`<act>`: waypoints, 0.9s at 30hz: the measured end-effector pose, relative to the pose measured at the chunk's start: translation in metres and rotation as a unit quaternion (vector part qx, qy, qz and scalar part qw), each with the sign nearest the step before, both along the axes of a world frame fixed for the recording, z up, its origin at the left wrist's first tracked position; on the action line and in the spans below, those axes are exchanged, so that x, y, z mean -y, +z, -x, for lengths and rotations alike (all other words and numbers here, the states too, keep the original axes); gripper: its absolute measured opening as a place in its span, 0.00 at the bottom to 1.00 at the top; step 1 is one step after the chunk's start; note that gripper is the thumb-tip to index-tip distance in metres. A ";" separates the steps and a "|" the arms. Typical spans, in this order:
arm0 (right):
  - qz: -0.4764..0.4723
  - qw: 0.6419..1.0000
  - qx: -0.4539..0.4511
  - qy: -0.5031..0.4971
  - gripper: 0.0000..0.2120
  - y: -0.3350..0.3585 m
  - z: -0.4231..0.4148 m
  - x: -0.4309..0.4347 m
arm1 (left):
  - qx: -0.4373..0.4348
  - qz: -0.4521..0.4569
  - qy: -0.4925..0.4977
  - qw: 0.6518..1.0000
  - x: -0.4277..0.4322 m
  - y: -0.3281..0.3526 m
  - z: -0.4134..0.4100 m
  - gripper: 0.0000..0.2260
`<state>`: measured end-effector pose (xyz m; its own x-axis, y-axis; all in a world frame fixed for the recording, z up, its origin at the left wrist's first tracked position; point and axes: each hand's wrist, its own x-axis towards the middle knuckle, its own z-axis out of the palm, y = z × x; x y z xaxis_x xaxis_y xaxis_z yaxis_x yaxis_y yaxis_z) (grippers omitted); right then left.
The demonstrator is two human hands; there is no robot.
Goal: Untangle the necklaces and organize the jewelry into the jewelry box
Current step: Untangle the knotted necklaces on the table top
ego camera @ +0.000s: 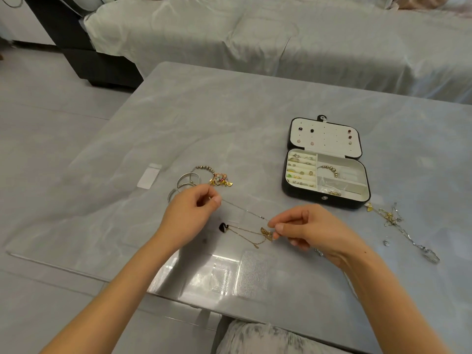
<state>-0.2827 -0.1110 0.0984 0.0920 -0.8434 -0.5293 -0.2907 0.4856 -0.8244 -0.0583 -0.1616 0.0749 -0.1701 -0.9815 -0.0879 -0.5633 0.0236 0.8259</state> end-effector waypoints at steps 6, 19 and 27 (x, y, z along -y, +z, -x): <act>0.009 1.000 0.026 0.014 0.06 -0.007 -0.006 0.001 | 0.198 0.080 -0.012 0.977 -0.007 -0.008 -0.002 0.05; 0.058 0.993 0.098 0.012 0.07 -0.009 -0.023 0.010 | -0.184 -0.102 -0.144 0.967 -0.018 -0.011 0.038 0.11; 0.085 0.996 0.040 -0.005 0.10 -0.016 -0.021 0.009 | -0.129 -0.123 -0.139 0.974 -0.013 -0.013 0.032 0.03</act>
<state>-0.2621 -0.1200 0.0820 0.1198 -0.9210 -0.3706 -0.2162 0.3401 -0.9152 -0.0902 -0.1483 0.0623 -0.4745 -0.8486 -0.2341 -0.3360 -0.0712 0.9392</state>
